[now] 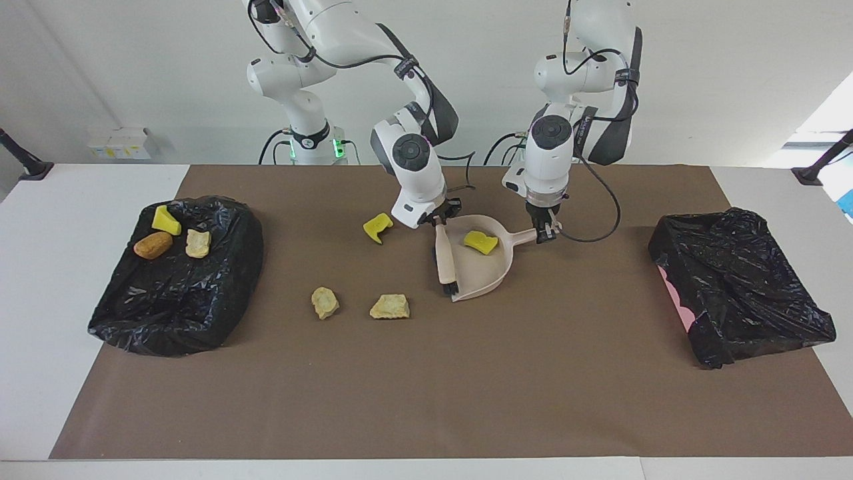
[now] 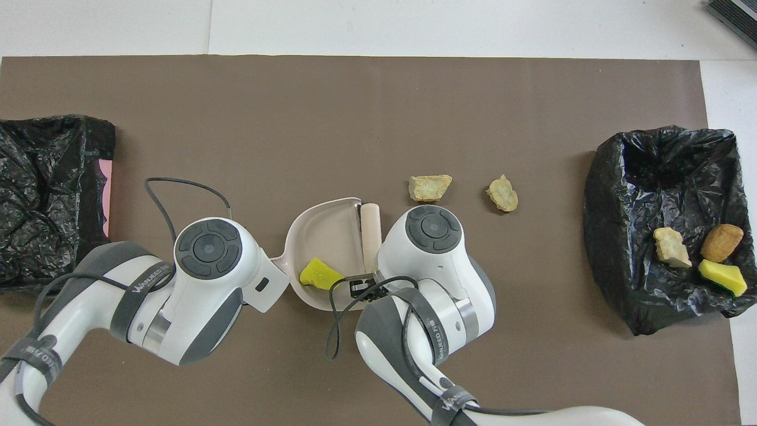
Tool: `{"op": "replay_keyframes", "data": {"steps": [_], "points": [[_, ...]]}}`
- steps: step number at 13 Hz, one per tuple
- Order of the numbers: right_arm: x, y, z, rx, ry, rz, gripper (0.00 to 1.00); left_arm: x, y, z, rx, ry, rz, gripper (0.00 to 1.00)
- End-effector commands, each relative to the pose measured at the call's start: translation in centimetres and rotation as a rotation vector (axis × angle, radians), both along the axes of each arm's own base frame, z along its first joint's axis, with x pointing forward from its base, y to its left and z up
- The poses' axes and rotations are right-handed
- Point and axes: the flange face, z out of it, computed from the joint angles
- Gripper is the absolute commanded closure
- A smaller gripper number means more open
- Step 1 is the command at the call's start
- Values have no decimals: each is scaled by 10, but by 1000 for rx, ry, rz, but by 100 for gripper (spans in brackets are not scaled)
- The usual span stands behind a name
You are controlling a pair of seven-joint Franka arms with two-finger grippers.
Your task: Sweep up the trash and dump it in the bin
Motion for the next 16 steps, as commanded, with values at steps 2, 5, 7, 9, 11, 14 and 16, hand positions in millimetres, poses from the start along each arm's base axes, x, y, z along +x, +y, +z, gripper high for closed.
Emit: {"op": "replay_keyframes", "data": {"steps": [2, 5, 7, 9, 11, 14, 16], "points": [[34, -73, 38, -55, 19, -68, 100, -13, 3, 0, 8, -4, -19, 100], [60, -135, 59, -190, -13, 2, 100, -12, 3, 0, 7, -7, -20, 100], [68, -155, 61, -289, -50, 67, 100, -11, 3, 0, 2, -13, -18, 100], [80, -186, 62, -371, -82, 130, 100, -11, 2, 0, 0, -16, -19, 100], [95, -237, 57, -390, -87, 194, 100, -10, 3, -1, -5, -21, -11, 100], [114, -312, 46, -327, -134, 331, 100, -9, 3, 0, -8, -28, 11, 100], [120, -312, 30, -366, -130, 407, 100, -9, 3, -1, -9, -27, 13, 100]]}}
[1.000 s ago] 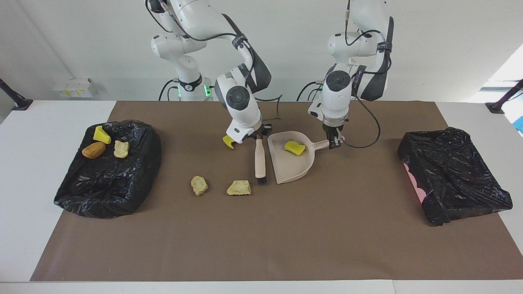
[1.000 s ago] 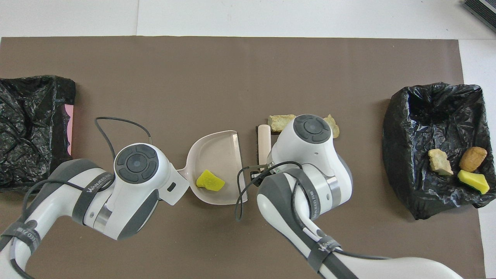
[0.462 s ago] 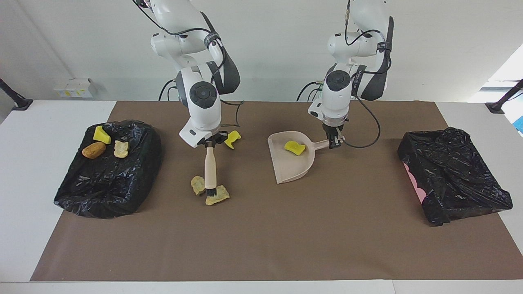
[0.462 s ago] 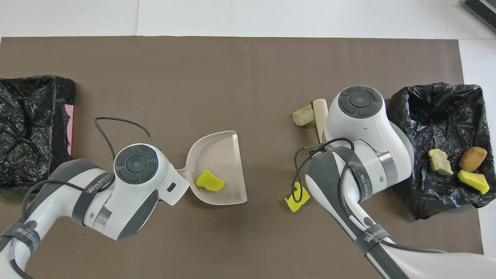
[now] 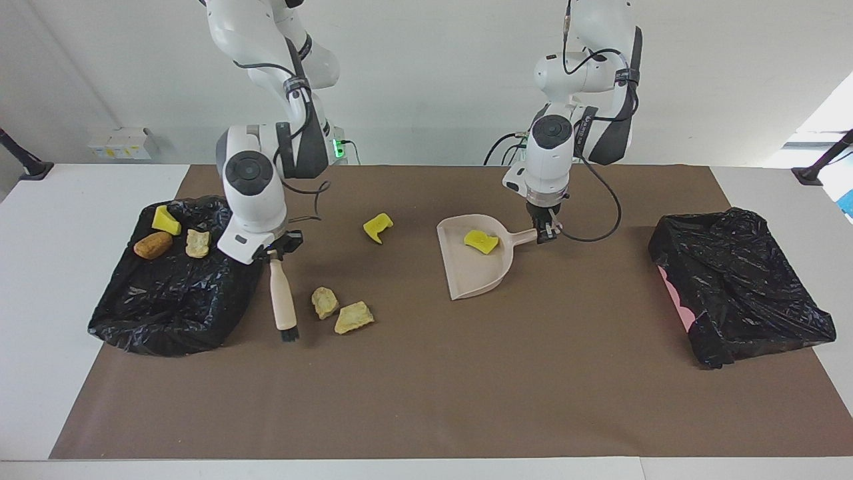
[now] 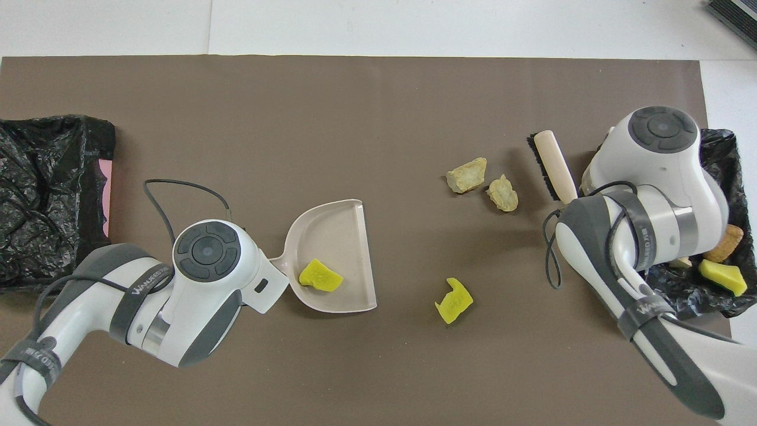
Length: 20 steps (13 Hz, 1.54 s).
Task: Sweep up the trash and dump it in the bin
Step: 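Sweep the tan chunks into the dustpan with the right gripper's brush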
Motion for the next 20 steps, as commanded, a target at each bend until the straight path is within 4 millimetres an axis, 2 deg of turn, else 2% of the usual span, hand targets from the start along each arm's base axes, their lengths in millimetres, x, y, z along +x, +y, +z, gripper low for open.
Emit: {"op": "replay_keyframes", "data": {"steps": [1, 3, 6, 12, 14, 20], "points": [[5, 22, -23, -30, 9, 99, 100, -8, 2, 0, -6, -20, 12, 100], [7, 43, -39, -20, 19, 134, 100, -8, 3, 0, -7, -20, 18, 100], [4, 77, -48, -5, 17, 175, 100, -7, 3, 1, -8, -21, 20, 100], [-18, 137, -49, 47, 38, 236, 100, -8, 4, 0, -6, -31, 127, 100], [-29, 159, -47, 66, 52, 253, 100, -7, 5, 0, -5, -36, 158, 100], [-82, 255, -48, 181, 93, 71, 100, -8, 5, 0, -2, -31, 158, 100]]}}
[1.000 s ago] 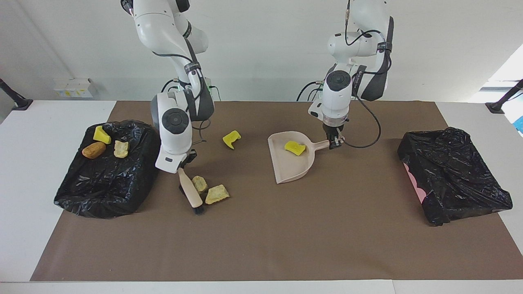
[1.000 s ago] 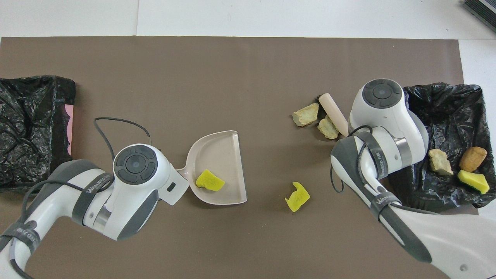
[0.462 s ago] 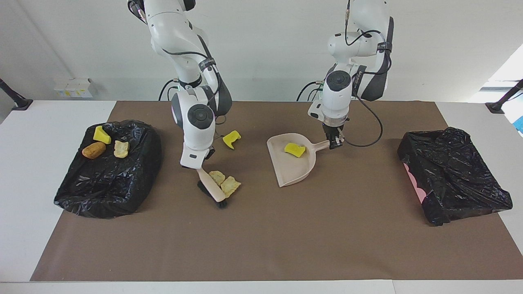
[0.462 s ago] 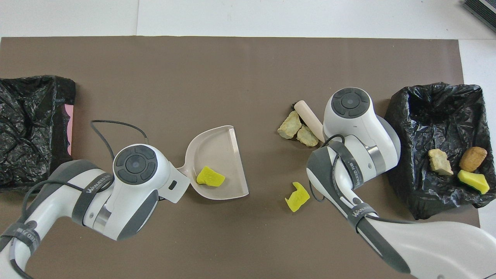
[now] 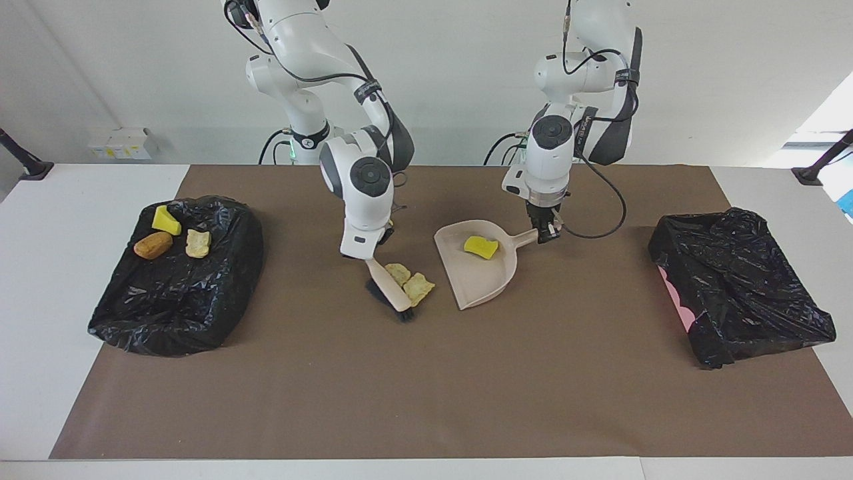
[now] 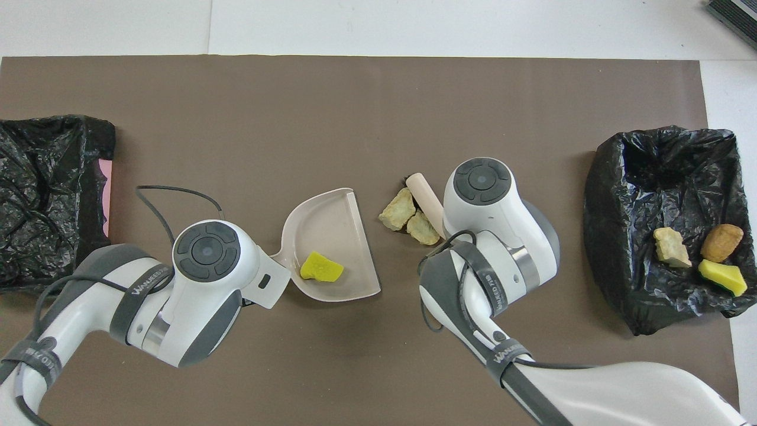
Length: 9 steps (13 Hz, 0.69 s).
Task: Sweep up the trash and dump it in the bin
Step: 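Sweep the tan chunks into the dustpan with the right gripper's brush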
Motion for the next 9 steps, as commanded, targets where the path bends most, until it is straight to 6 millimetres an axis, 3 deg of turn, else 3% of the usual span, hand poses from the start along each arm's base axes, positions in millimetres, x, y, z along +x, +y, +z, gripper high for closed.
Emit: {"op": "replay_keyframes", "data": {"steps": [1, 3, 5, 7, 9], "points": [[-24, 33, -3, 83, 51, -82, 100, -8, 5, 0, -2, -9, 27, 100], [-38, 66, 1, 185, 73, -152, 100, -8, 5, 0, -2, -9, 25, 100], [-44, 86, 7, 242, 88, -227, 100, -8, 3, 1, -5, -14, 23, 100], [-44, 89, 11, 234, 96, -249, 100, -8, 3, 1, -6, -15, 20, 100], [-38, 73, 24, 203, 125, -255, 100, -7, 5, 0, -6, -12, 17, 100]]}}
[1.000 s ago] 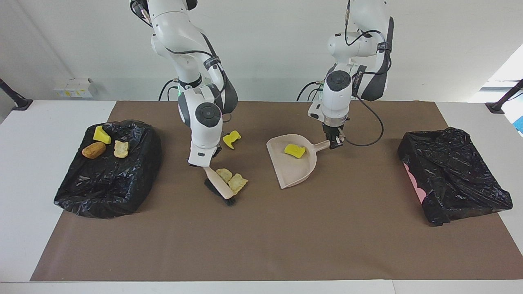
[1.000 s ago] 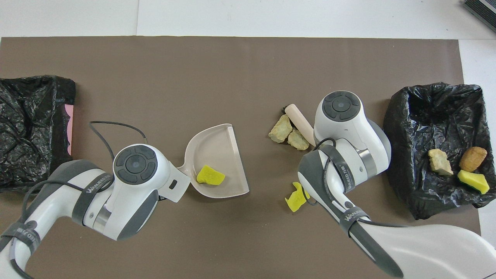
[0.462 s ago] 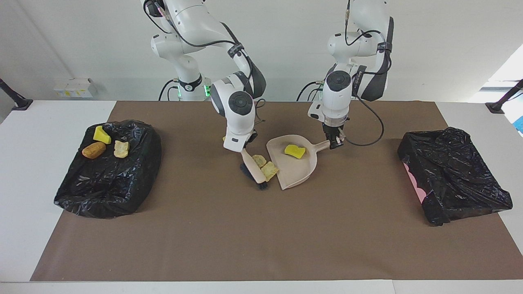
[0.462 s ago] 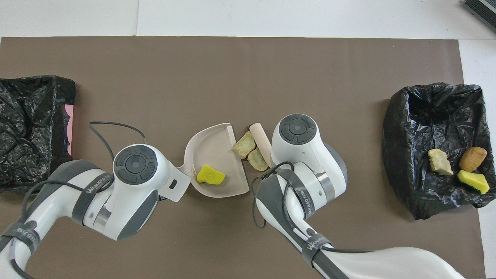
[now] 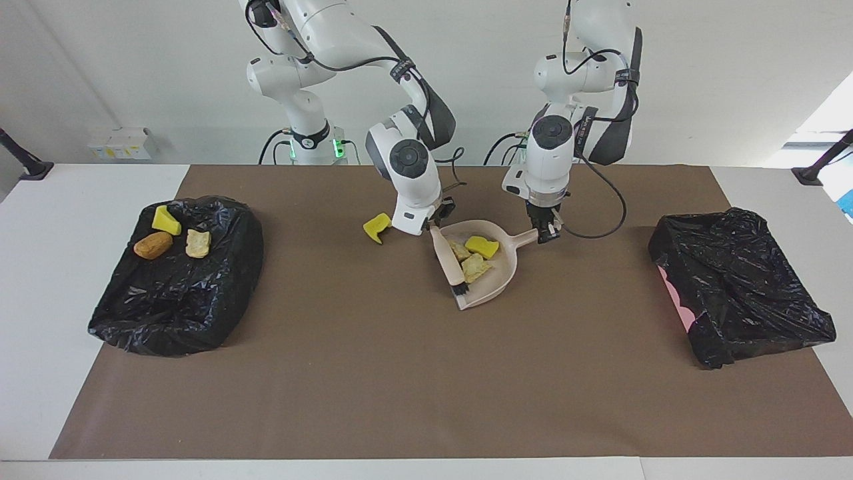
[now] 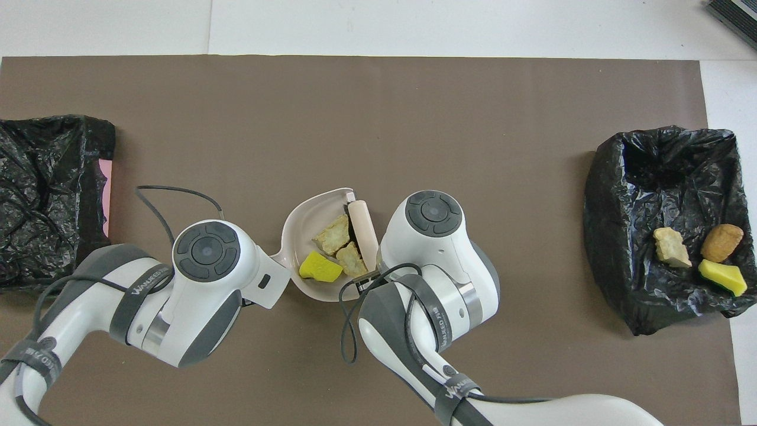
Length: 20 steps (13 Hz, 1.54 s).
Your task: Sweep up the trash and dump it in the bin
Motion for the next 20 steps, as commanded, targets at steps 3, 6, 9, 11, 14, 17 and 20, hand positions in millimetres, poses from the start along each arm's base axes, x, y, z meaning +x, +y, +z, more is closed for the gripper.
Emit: {"op": "replay_keyframes", "data": {"steps": [3, 6, 9, 11, 14, 17, 20], "points": [[7, -62, 60, -34, 75, -112, 100, -7, 4, 1, -6, -12, 11, 100], [-7, -88, 70, -123, 154, -261, 100, -7, 4, 1, -7, -2, -50, 100], [-37, -94, 70, -285, 210, -415, 100, -8, 1, 1, -3, 12, -164, 100], [-75, -100, 61, -424, 231, -512, 100, -7, -2, 4, -7, 4, -208, 100], [-144, -107, 38, -479, 188, -598, 100, -16, -14, 5, 0, 9, -238, 100], [-175, -116, 24, -490, 163, -614, 100, -23, -17, 4, 14, 6, -255, 100], [-179, -89, -8, -482, 116, -640, 100, -22, -15, 3, 13, 6, -249, 100]]}}
